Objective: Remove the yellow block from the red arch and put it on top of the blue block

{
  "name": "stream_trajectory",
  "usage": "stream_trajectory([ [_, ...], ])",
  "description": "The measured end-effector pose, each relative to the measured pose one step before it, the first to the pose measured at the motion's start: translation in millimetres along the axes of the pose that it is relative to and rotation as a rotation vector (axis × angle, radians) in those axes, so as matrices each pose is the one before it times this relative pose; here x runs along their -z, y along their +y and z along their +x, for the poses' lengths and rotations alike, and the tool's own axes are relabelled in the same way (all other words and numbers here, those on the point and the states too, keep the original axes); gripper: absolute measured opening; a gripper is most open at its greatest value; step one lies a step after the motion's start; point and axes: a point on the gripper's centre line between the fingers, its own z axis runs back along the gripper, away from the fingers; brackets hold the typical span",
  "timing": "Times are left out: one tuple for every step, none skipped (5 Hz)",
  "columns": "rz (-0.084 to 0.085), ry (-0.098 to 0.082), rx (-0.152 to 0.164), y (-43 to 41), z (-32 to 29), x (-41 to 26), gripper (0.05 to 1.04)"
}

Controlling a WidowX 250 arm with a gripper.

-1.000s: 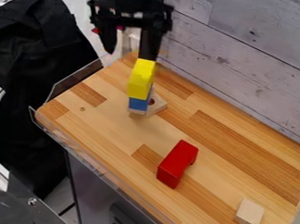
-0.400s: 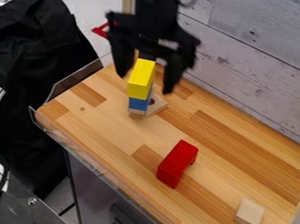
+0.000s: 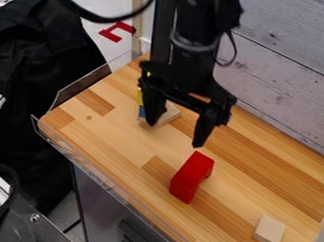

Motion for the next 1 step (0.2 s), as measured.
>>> stream_trajectory([
  [0.0125,0.0331,-0.0043,0.10,1.03,13.45,0.999],
])
